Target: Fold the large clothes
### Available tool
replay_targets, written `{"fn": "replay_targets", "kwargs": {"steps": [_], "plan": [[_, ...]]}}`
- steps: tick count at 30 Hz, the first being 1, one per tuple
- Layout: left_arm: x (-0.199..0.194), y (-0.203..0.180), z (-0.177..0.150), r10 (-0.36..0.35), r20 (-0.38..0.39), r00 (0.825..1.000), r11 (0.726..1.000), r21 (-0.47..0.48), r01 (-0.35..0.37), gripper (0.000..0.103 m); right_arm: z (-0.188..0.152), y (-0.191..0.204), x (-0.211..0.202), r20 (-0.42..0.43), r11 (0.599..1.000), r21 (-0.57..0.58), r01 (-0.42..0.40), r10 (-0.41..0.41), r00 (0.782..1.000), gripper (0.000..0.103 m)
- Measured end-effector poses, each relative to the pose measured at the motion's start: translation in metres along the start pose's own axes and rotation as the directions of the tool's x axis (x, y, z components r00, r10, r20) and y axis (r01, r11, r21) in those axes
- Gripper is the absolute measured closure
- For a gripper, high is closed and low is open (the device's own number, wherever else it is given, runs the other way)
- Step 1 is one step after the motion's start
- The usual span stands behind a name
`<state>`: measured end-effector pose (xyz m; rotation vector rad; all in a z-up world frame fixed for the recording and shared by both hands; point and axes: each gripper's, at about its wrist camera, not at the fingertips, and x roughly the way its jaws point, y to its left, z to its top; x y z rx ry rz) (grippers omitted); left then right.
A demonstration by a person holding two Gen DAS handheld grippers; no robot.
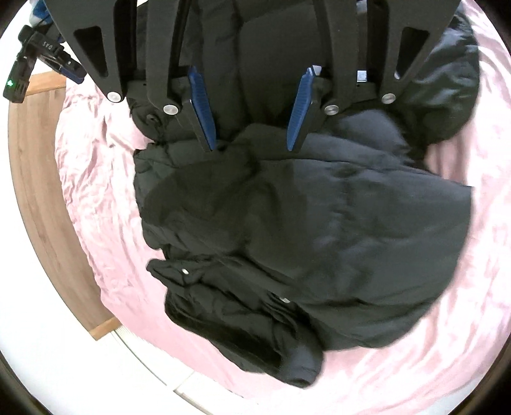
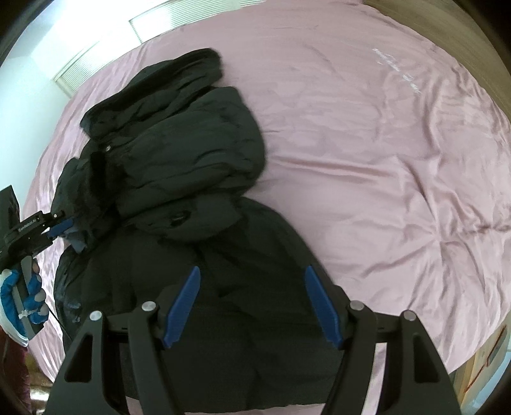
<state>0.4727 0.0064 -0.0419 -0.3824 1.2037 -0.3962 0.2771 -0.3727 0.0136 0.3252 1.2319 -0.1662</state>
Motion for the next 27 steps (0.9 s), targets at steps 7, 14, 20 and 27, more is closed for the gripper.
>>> {"fn": "replay_targets", "kwargs": {"steps": [7,14,20,27], "plan": [[-0.037,0.047,0.015,0.074,0.062,0.995,0.997,-0.022,-0.073,0.057,0.020,0.093,0.018,-0.008,0.982,-0.177,-0.069,0.068,0.998,0.035],[-0.053,0.078,0.042,0.113,0.100,0.989,0.994,-0.016,-0.112,0.057,0.059,0.220,0.022,0.030,0.911,-0.382,-0.153,0.178,0.984,0.035],[-0.032,0.080,0.065,0.137,0.096,0.986,0.990,0.030,-0.141,0.057,0.087,0.302,0.047,0.066,0.859,-0.489,-0.152,0.210,0.976,0.035],[0.019,0.102,0.063,0.195,0.042,0.980,0.981,0.007,-0.195,0.053,0.097,0.311,0.113,0.015,0.873,-0.475,-0.110,0.133,0.991,0.035]]}}
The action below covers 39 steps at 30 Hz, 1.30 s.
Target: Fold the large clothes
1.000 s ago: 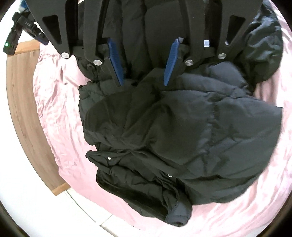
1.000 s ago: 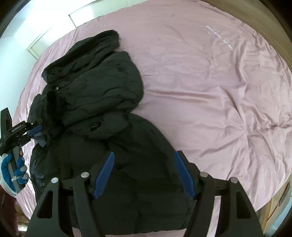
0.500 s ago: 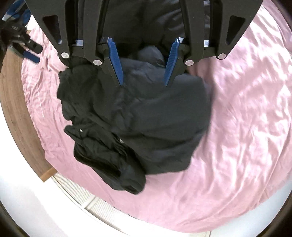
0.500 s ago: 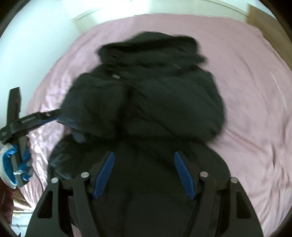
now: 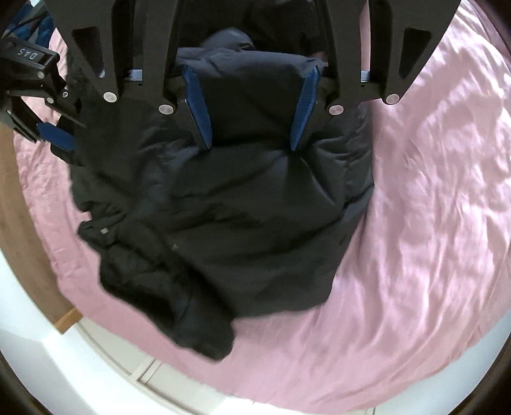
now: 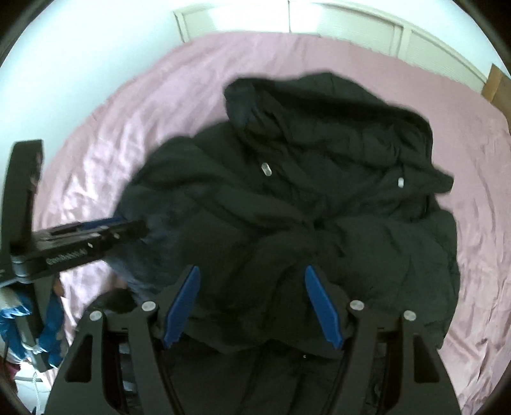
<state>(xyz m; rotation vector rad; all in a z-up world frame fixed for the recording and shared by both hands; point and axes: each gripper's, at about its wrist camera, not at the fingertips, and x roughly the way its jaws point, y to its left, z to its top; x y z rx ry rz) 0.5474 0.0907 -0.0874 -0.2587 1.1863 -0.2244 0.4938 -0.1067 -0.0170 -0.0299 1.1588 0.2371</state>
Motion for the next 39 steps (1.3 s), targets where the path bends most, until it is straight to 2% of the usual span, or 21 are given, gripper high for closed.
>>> {"fn": "replay_targets", "kwargs": {"steps": [4,6,12,17,19,22,25,28,32,35,39], "plan": [[0.026,0.008,-0.009,0.034,-0.025,0.999,0.999,-0.007,-0.034,0.053,-0.023,-0.019,0.043,-0.099,0.999,0.027,0.031,-0.029,0.995,0.035],[0.037,0.006,-0.012,0.061,-0.035,0.998,0.998,0.016,-0.060,0.052,-0.037,-0.029,0.058,-0.131,0.999,0.044,0.031,-0.025,0.991,0.031],[0.041,-0.001,-0.014,0.103,-0.040,0.994,0.994,0.028,-0.102,0.052,-0.052,-0.037,0.077,-0.146,0.999,0.032,0.032,-0.027,0.989,0.026],[0.009,-0.012,-0.017,0.084,0.005,0.996,0.995,0.054,-0.084,0.049,-0.052,-0.039,0.061,-0.157,0.999,0.026,0.029,-0.025,0.987,0.026],[-0.011,-0.018,-0.016,0.060,0.052,0.997,0.994,0.084,-0.064,0.046,-0.054,-0.041,0.045,-0.153,1.000,0.021,0.018,-0.015,0.988,0.026],[-0.028,-0.028,-0.007,0.032,0.100,0.994,0.993,0.112,-0.043,0.040,-0.052,-0.039,0.019,-0.106,1.000,0.005,-0.018,0.019,0.994,0.026],[-0.032,-0.037,0.015,0.003,0.126,0.992,0.993,0.118,-0.018,0.037,-0.037,-0.026,-0.004,-0.036,0.998,-0.036,-0.045,0.044,0.998,0.026],[-0.015,-0.047,0.040,0.021,0.130,0.991,0.992,0.121,-0.037,0.037,-0.016,-0.004,-0.008,0.009,0.996,-0.070,-0.062,0.063,0.998,0.026],[0.016,-0.048,0.053,0.063,0.092,0.994,0.992,0.106,-0.073,0.037,0.016,0.008,0.019,0.022,0.992,-0.119,-0.052,0.055,0.998,0.026],[0.046,-0.043,0.052,0.113,0.052,0.992,0.988,0.096,-0.117,0.034,0.015,0.005,0.048,-0.011,0.992,-0.125,-0.018,0.016,1.000,0.026],[0.078,-0.034,0.044,0.154,0.002,0.988,0.983,0.106,-0.153,0.029,-0.009,-0.011,0.073,-0.062,0.990,-0.143,0.001,-0.010,0.998,0.026]]}}
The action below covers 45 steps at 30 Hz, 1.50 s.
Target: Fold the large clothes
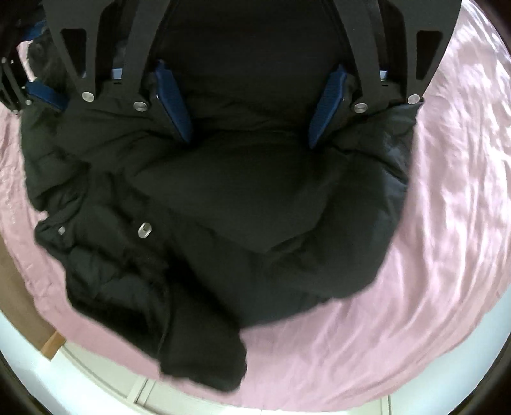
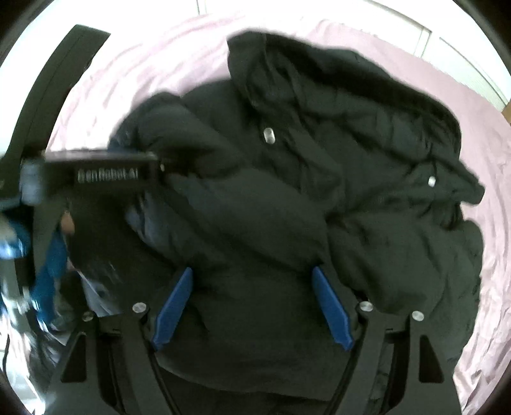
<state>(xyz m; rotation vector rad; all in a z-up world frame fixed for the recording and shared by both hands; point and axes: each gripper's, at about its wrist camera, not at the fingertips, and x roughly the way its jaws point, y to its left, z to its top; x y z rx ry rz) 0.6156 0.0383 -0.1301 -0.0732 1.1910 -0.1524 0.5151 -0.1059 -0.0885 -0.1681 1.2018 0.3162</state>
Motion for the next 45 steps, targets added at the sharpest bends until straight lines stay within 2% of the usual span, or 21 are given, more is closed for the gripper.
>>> {"fn": "replay_targets", "kwargs": {"steps": [2,6,9,14,18,22,29,45], "plan": [[0.010,-0.005,-0.002,0.033,-0.012,0.999,0.999,0.026,-0.032,0.028,-0.012,-0.003,0.009,-0.015,0.999,-0.035,0.009,-0.009,1.000,0.024],[0.005,-0.005,-0.002,0.033,-0.003,0.999,0.999,0.005,-0.033,0.028,-0.019,-0.012,0.011,-0.030,1.000,-0.018,0.000,-0.001,1.000,0.023],[-0.019,-0.005,-0.009,0.017,0.049,0.999,1.000,-0.003,-0.017,0.031,-0.020,-0.015,-0.003,-0.022,1.000,0.002,-0.004,0.004,1.000,0.023],[-0.057,0.000,-0.038,0.008,0.137,0.991,1.000,-0.020,-0.006,0.031,-0.036,-0.033,-0.025,0.008,0.998,0.053,-0.019,0.019,1.000,0.023],[-0.041,-0.005,-0.061,0.047,0.111,0.993,0.999,-0.019,-0.045,0.030,-0.049,-0.046,-0.012,-0.030,0.997,0.076,-0.017,0.019,0.999,0.023],[-0.033,-0.013,-0.071,0.100,0.139,0.985,0.995,-0.010,-0.099,0.028,-0.051,-0.044,0.002,-0.038,0.998,0.065,-0.005,0.008,0.999,0.022],[-0.025,-0.013,-0.072,0.127,0.143,0.981,0.992,-0.023,-0.125,0.024,-0.056,-0.052,0.010,-0.033,0.996,0.085,-0.005,0.008,0.999,0.013],[-0.016,-0.015,-0.077,0.167,0.166,0.972,0.986,-0.035,-0.164,0.018,-0.058,-0.053,0.023,-0.012,0.998,0.069,-0.006,0.007,1.000,0.004]]}}
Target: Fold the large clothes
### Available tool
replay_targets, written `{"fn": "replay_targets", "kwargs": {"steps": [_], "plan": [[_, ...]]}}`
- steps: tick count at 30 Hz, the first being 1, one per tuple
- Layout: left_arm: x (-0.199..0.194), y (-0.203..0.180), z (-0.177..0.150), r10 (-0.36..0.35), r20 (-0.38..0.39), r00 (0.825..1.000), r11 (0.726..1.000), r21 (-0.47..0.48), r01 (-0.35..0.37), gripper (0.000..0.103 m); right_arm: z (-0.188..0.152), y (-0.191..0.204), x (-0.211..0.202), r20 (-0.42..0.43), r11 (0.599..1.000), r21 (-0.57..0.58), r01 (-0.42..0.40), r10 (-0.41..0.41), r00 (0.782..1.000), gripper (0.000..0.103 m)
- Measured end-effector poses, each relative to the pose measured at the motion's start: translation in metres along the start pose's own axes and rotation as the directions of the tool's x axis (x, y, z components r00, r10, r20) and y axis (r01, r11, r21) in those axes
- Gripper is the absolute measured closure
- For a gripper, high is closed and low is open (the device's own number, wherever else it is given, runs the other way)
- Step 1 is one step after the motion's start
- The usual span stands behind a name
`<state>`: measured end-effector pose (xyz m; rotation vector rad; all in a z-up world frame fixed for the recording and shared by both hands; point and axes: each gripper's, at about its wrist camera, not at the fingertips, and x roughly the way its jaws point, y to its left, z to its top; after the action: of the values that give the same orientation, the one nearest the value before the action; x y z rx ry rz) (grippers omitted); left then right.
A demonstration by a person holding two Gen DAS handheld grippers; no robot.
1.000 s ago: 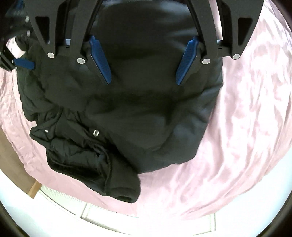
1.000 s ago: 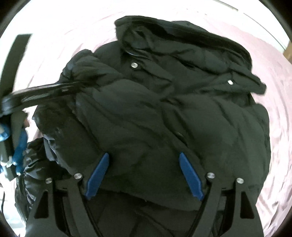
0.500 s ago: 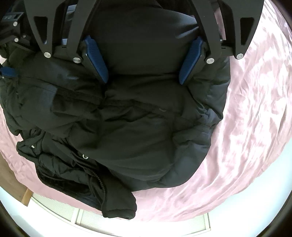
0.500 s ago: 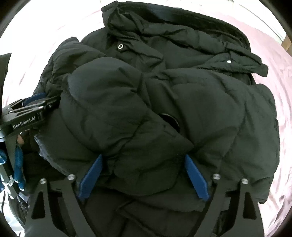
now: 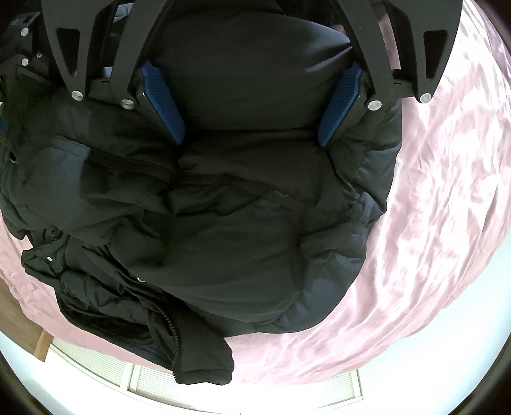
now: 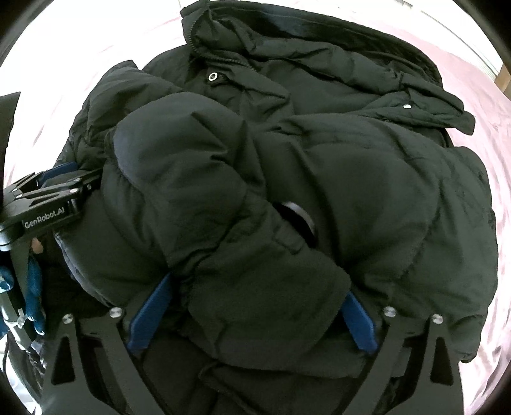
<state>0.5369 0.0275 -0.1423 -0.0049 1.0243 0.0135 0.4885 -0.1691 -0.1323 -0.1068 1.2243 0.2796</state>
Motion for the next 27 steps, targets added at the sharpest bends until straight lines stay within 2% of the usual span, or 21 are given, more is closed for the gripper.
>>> {"fn": "replay_targets", "kwargs": {"steps": [4,18,21,27], "plan": [[0.002,0.000,-0.001,0.004,0.001,1.000,1.000,-0.011,-0.004,0.017,0.000,-0.001,0.005,-0.010,1.000,-0.002,-0.011,0.011,1.000,0.000],[0.003,0.001,-0.009,0.019,0.033,0.999,0.999,-0.047,-0.017,0.014,-0.004,-0.021,0.014,-0.007,0.996,0.022,-0.082,0.082,0.997,0.000],[-0.001,0.001,-0.007,0.016,0.016,1.000,0.999,-0.032,-0.015,0.014,-0.001,-0.027,0.014,-0.017,0.995,0.000,-0.098,0.098,0.995,0.000],[-0.021,0.008,-0.001,-0.022,-0.054,0.998,0.999,-0.041,0.020,0.014,0.000,-0.051,0.000,-0.042,0.982,-0.028,-0.188,0.187,0.982,0.000]]}}
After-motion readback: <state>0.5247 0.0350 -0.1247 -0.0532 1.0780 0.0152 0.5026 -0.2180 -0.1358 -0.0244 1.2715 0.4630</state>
